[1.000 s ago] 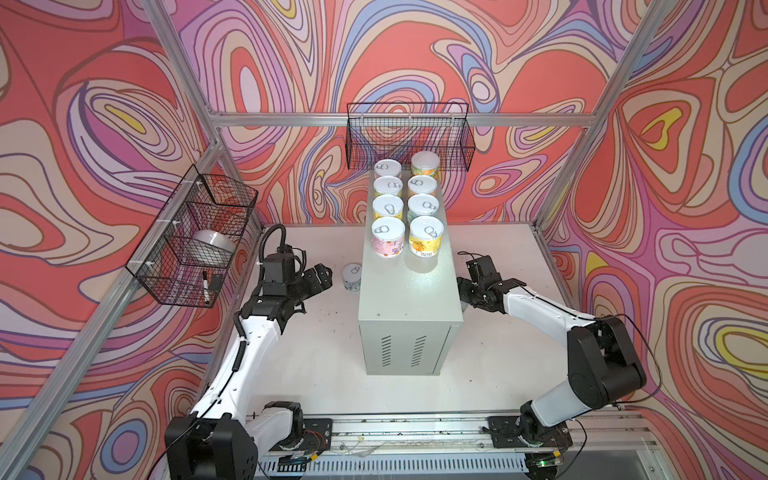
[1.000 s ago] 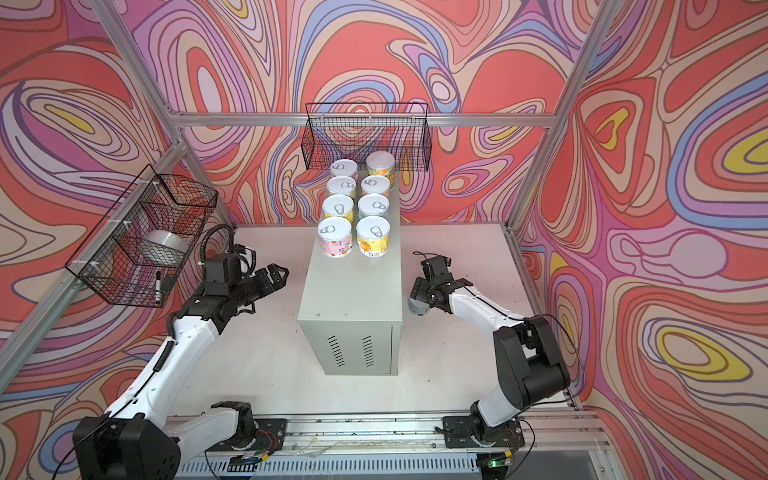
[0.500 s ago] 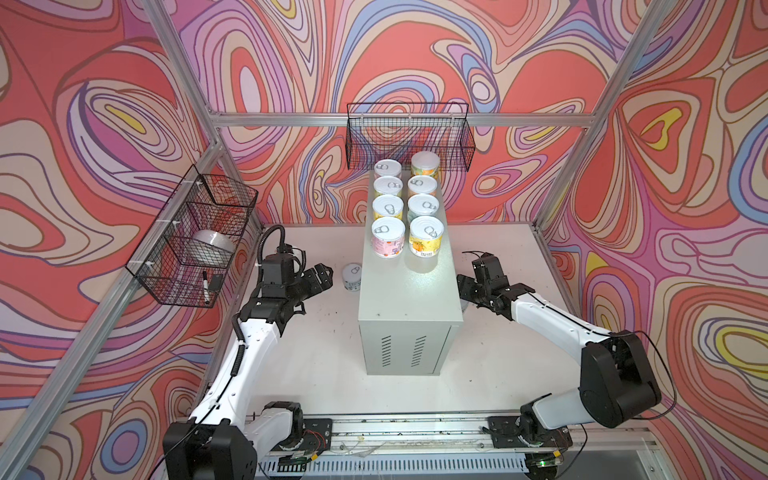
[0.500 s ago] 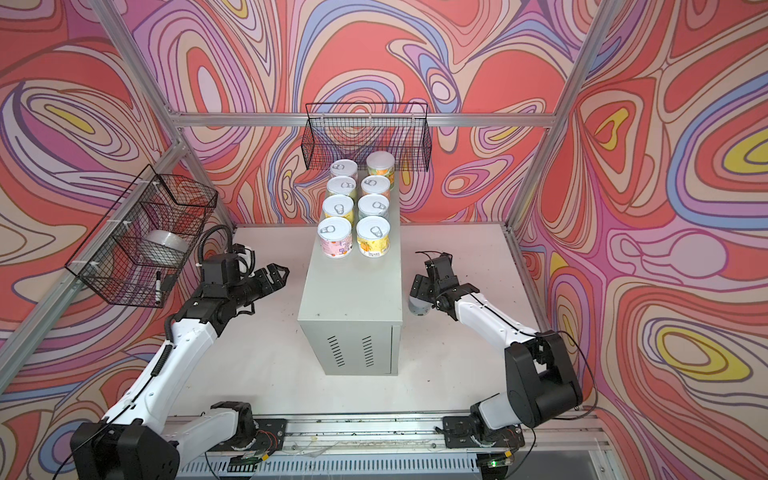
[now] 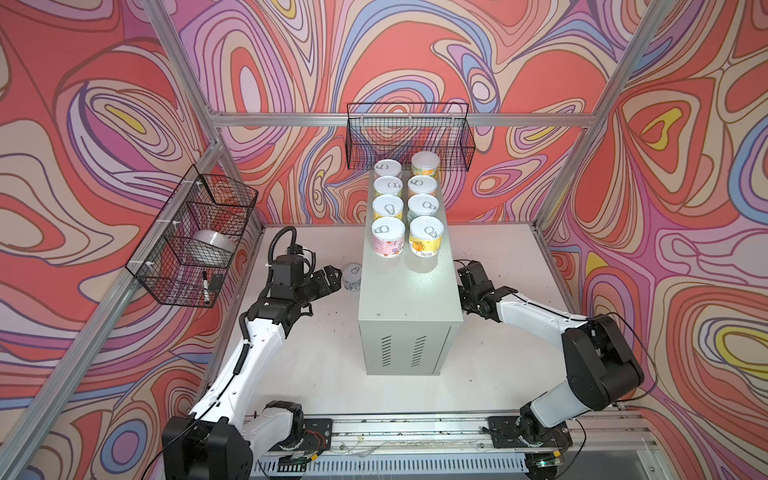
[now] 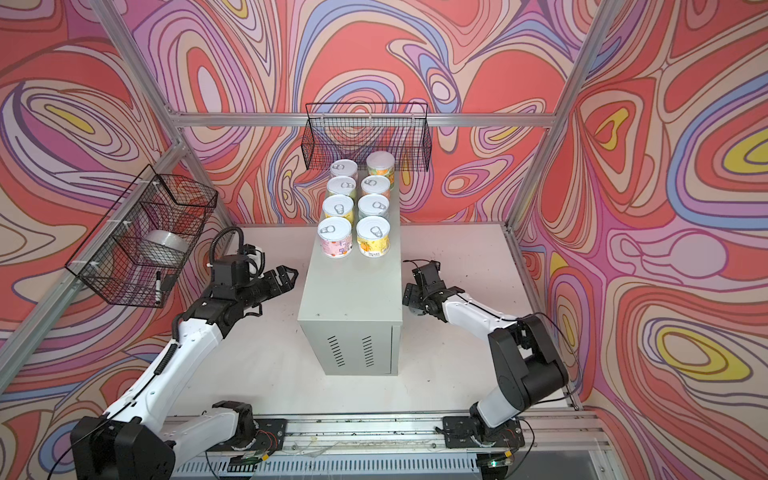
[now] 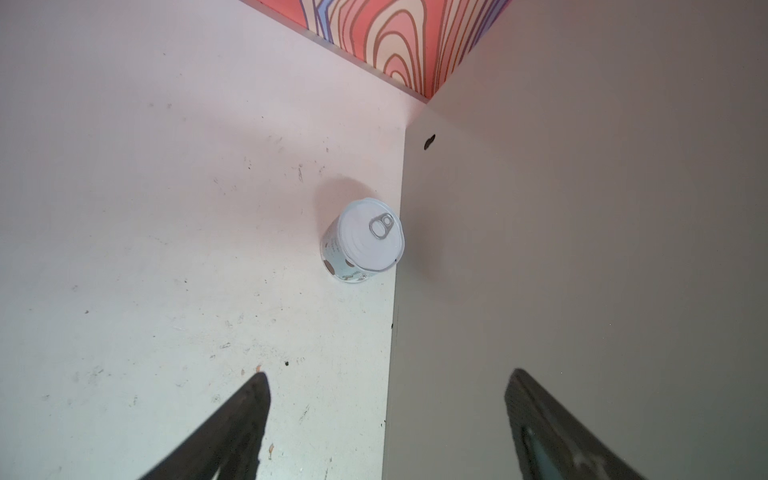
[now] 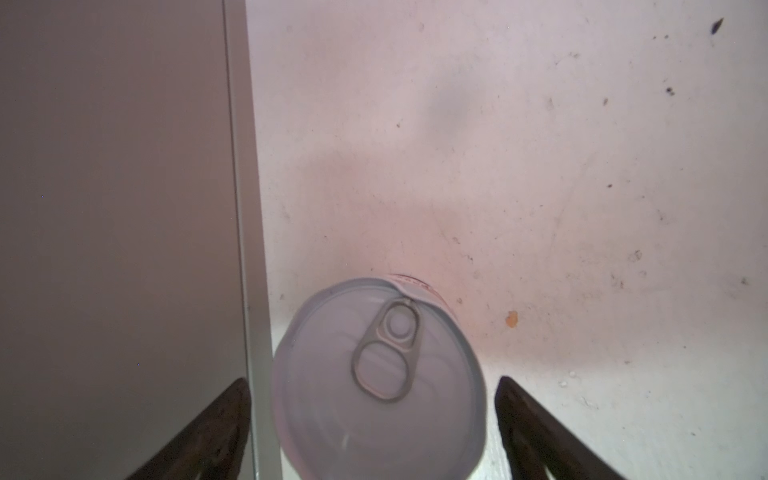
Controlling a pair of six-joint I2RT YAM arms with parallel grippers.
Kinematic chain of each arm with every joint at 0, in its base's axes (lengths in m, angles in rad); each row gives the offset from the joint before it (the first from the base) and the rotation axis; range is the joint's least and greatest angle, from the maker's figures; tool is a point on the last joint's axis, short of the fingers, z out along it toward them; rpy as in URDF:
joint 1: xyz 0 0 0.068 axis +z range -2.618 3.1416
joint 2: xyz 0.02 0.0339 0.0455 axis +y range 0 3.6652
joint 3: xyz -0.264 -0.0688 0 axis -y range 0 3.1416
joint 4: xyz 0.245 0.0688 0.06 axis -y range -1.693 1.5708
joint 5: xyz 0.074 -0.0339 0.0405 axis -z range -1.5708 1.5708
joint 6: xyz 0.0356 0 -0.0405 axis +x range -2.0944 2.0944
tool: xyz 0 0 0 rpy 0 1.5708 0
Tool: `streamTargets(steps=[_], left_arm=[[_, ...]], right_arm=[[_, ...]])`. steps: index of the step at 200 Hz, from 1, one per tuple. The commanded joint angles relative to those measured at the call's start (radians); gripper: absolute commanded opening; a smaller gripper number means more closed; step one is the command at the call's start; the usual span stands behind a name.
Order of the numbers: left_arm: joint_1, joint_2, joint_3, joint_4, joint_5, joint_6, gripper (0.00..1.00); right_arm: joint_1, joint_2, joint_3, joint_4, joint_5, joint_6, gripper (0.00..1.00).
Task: Place and organize the canned foods onto the counter
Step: 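Close the right gripper around the small white floor can beside the cabinet, then lift the white can with the right gripper up over the cabinet top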
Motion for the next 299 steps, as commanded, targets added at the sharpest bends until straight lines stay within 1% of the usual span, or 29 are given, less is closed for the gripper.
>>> streamTargets(steps=[1,19,37,68,113,130,141,148,158,166,172,178,181,182,213,243,271,299], left_arm=[[-0.031,0.020,-0.026,0.040,-0.030,-0.026,0.89],[-0.038,0.027,-0.030,0.075,-0.032,-0.033,0.89],[-0.039,0.032,-0.024,0.075,-0.037,-0.030,0.89],[-0.042,0.044,-0.025,0.083,-0.027,-0.034,0.89],[-0.048,0.050,-0.031,0.086,-0.029,-0.036,0.88],[-0.049,0.049,-0.030,0.083,-0.028,-0.034,0.88],[-0.049,0.047,-0.027,0.079,-0.030,-0.032,0.88],[-0.049,0.045,-0.026,0.077,-0.030,-0.030,0.88],[-0.049,0.043,-0.024,0.075,-0.031,-0.030,0.88],[-0.049,0.042,-0.024,0.074,-0.030,-0.029,0.88],[-0.049,0.040,-0.022,0.071,-0.031,-0.028,0.88],[-0.048,0.038,-0.020,0.069,-0.032,-0.027,0.88],[-0.050,0.038,-0.020,0.069,-0.031,-0.027,0.88],[-0.050,0.038,-0.020,0.069,-0.031,-0.027,0.88],[-0.050,0.035,-0.021,0.066,-0.036,-0.023,0.88],[-0.050,0.034,-0.016,0.060,-0.038,-0.019,0.88],[-0.049,0.033,-0.003,0.054,-0.040,-0.013,0.88],[-0.050,0.038,0.014,0.015,-0.044,-0.008,0.88]], right_arm=[[0.002,0.038,-0.007,0.015,0.049,0.021,0.94],[0.003,0.061,-0.009,0.038,0.062,0.024,0.93],[0.002,0.084,-0.005,0.056,0.076,0.029,0.92],[0.002,0.108,-0.003,0.084,0.089,0.034,0.87],[0.002,0.126,0.002,0.088,0.106,0.024,0.84],[0.002,0.136,0.000,0.089,0.108,0.023,0.77],[0.002,0.142,-0.003,0.094,0.106,0.020,0.71],[0.003,0.144,-0.004,0.094,0.106,0.021,0.63],[0.002,0.143,-0.006,0.093,0.103,0.019,0.56],[0.003,0.137,-0.009,0.092,0.102,0.016,0.43],[0.003,0.130,-0.009,0.086,0.101,0.014,0.27],[0.003,0.122,-0.008,0.078,0.102,0.012,0.09],[0.003,0.115,-0.007,0.072,0.104,0.010,0.01],[0.003,0.114,-0.007,0.071,0.105,0.010,0.00],[0.003,0.012,-0.001,-0.005,0.111,-0.020,0.00],[0.003,-0.144,0.045,-0.170,0.107,-0.061,0.00],[0.003,-0.289,0.146,-0.377,0.125,-0.109,0.00],[0.003,-0.374,0.325,-0.579,0.137,-0.148,0.00]])
